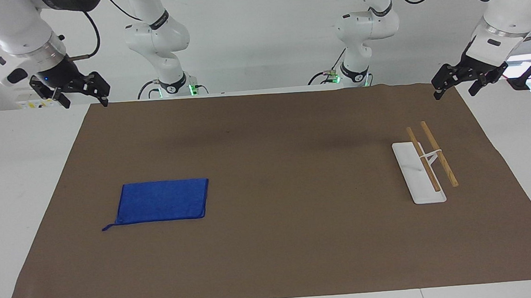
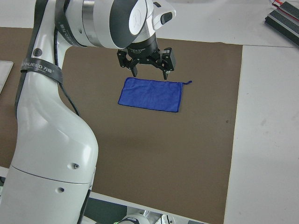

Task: Right arm passes towel to left arm to hang
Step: 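Reach the right gripper toward the blue towel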

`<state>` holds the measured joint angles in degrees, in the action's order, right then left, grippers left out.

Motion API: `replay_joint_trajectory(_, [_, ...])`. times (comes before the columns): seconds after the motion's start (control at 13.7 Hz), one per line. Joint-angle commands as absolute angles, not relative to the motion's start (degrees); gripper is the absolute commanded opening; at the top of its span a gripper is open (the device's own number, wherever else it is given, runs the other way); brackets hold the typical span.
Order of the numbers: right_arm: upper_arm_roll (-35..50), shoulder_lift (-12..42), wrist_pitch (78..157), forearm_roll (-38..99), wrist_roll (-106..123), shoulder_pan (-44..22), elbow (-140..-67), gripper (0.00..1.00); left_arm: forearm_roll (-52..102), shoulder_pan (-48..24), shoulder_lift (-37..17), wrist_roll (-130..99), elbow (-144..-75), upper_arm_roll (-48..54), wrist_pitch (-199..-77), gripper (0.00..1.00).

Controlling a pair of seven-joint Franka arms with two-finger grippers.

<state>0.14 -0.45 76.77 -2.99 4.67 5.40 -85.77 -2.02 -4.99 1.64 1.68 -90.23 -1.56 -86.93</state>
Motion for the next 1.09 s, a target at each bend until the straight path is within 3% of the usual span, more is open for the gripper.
replay_joint_trajectory(0.0, [0.44, -1.58, 77.78, -2.46, 5.54, 5.71, -87.28, 1.0, -2.2, -5.01, 2.72, 2.55, -91.14, -1.76, -86.75, 1.0])
replay_joint_trajectory(0.51, [0.97, -1.85, 79.96, -2.38, 4.31, 3.78, -88.5, 1.0, -2.2, -5.01, 2.72, 2.55, -91.14, -1.76, -86.75, 1.0])
replay_joint_trajectory(0.73, [1.05, -1.41, 94.07, -1.67, 1.06, 0.88, -99.1, 1.0, -2.2, -5.01, 2.72, 2.55, -91.14, -1.76, -86.75, 1.0])
replay_joint_trajectory(1.02, [1.05, 4.64, 117.11, 1.93, -0.34, -1.58, -113.01, 1.0, -2.2, -5.01, 2.72, 2.55, -91.14, -1.76, -86.75, 1.0])
